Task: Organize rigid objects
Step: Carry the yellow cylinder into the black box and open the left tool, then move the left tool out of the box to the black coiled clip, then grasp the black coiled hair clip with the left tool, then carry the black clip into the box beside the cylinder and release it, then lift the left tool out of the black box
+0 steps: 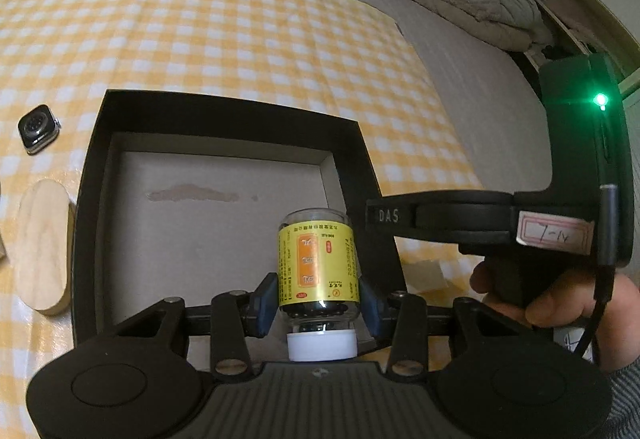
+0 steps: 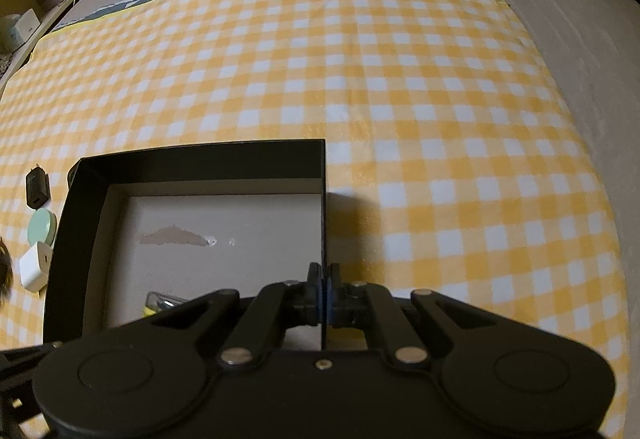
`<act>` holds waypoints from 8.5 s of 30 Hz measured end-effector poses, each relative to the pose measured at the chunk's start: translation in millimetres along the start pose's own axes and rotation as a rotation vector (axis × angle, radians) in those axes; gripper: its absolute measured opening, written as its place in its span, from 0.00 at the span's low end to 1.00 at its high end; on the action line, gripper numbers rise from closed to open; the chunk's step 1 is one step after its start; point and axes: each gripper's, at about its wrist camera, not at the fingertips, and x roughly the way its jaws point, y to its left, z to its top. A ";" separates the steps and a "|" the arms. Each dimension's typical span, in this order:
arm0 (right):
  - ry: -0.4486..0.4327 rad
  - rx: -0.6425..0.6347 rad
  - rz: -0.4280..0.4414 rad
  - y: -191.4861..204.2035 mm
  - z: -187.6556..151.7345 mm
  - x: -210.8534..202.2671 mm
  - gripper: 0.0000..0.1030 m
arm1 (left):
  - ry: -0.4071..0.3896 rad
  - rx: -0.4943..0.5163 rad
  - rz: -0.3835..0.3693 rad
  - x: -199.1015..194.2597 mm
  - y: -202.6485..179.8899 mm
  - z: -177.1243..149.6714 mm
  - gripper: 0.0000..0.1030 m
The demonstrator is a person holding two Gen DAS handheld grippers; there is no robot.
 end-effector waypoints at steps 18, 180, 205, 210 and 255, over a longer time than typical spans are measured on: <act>0.000 0.003 -0.001 -1.2 0.6 0.7 0.03 | 0.008 0.032 -0.014 -15.6 -0.8 -0.2 0.55; -0.009 0.015 0.031 5.7 0.5 1.1 0.04 | 0.028 -0.216 -0.106 10.4 40.8 12.3 0.49; -0.008 0.018 0.034 2.5 2.3 -2.5 0.04 | -0.050 -0.052 0.050 -36.9 41.9 11.3 0.75; -0.008 0.017 0.034 2.5 1.9 -3.5 0.04 | -0.075 -0.004 0.070 -46.5 34.5 9.9 0.87; -0.016 0.008 0.016 -0.4 4.3 -6.9 0.02 | -0.268 0.160 0.339 -141.9 60.4 -33.6 1.00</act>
